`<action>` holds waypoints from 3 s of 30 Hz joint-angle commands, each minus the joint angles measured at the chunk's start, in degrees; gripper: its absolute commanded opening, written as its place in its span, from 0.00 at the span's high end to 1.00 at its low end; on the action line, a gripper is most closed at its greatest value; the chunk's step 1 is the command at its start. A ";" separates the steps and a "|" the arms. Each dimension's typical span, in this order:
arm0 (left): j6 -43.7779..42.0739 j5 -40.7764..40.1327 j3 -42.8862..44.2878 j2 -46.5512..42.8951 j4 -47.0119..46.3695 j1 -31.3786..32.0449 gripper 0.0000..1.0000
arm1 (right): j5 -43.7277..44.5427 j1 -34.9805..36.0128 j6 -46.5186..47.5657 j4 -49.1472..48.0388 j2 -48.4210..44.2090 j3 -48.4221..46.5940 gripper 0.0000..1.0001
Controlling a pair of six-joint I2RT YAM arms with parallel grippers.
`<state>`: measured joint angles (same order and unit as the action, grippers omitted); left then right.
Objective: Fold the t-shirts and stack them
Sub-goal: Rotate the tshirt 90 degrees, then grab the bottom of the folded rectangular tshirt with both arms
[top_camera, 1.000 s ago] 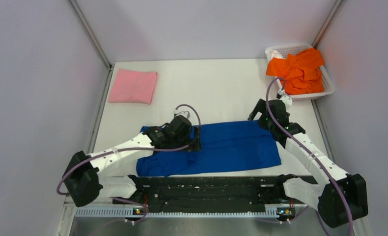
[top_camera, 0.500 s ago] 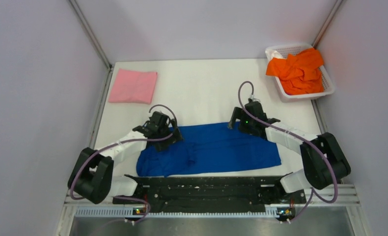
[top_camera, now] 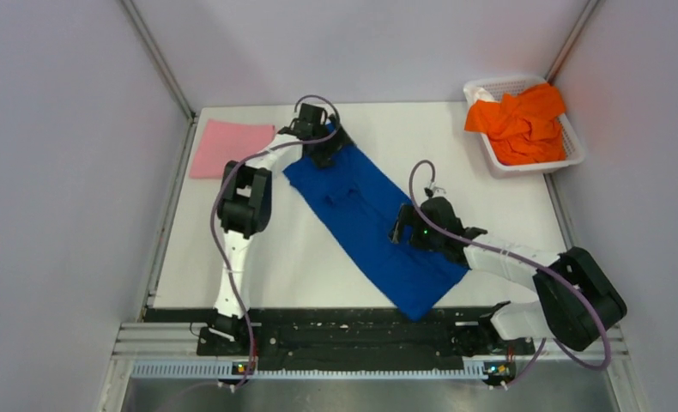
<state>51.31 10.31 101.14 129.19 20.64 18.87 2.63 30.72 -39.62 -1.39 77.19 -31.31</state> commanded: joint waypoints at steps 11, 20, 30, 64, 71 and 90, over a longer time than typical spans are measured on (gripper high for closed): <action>27.87 10.22 41.72 37.58 -35.51 1.30 0.01 | -17.76 14.54 4.49 -5.70 5.60 0.40 0.01; 14.24 -3.56 40.77 29.86 -22.20 -0.02 0.01 | -11.75 14.61 5.55 -1.45 -2.14 -1.80 0.01; 6.47 1.93 43.94 22.12 -21.06 -3.57 0.01 | -5.94 14.51 2.42 -3.25 -16.06 4.95 0.01; 8.63 -10.70 -70.45 -69.49 3.55 31.82 0.28 | -1.93 8.92 -5.89 23.55 -27.78 9.82 0.27; 7.45 -8.18 -69.39 -62.22 3.16 32.50 0.46 | -2.30 8.94 -5.88 22.52 -26.49 10.57 0.42; 9.54 -4.28 -71.92 -58.70 -0.08 32.97 0.97 | -5.84 8.93 -5.29 20.23 -20.42 10.95 0.63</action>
<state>60.18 4.91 29.54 70.41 22.28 51.42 -1.48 40.21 -45.12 20.03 54.78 -20.49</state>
